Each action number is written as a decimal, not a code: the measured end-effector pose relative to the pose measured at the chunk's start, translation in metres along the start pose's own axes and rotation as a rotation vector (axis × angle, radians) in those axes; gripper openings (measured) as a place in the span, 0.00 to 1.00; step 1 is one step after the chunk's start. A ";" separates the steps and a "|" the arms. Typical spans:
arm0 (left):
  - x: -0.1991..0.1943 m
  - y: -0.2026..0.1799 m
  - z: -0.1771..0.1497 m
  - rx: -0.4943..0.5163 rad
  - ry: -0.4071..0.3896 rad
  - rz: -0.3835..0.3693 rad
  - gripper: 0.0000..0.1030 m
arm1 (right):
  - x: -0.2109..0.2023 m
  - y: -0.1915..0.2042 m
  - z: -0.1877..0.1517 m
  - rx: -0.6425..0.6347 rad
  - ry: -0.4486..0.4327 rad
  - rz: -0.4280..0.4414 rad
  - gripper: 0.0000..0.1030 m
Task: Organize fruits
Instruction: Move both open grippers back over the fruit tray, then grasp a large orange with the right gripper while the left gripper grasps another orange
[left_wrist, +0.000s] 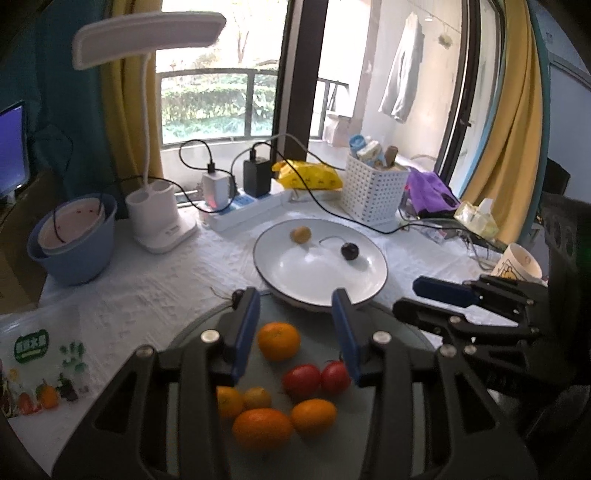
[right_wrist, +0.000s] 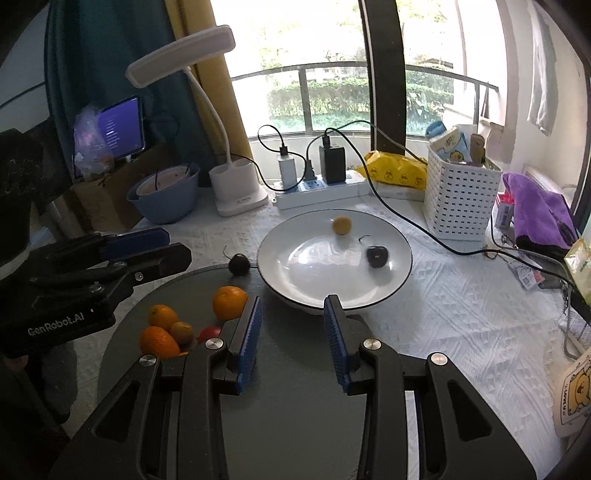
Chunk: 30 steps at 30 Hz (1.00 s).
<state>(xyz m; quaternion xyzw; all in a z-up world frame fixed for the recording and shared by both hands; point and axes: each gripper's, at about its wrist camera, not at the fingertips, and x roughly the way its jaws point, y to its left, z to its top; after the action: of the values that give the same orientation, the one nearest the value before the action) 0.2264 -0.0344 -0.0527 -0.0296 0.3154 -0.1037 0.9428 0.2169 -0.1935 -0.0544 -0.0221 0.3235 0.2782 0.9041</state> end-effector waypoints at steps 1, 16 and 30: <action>-0.003 0.002 -0.001 -0.003 -0.004 0.002 0.41 | -0.001 0.003 0.000 -0.004 -0.001 0.001 0.36; -0.033 0.039 -0.032 -0.080 -0.014 0.027 0.41 | -0.001 0.047 -0.009 -0.065 0.032 0.018 0.36; -0.034 0.056 -0.066 -0.109 0.029 0.030 0.41 | 0.022 0.073 -0.036 -0.067 0.117 0.039 0.36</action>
<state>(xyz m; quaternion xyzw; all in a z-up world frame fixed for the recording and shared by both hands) 0.1702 0.0282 -0.0926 -0.0746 0.3348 -0.0727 0.9365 0.1729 -0.1288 -0.0859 -0.0625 0.3667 0.3045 0.8769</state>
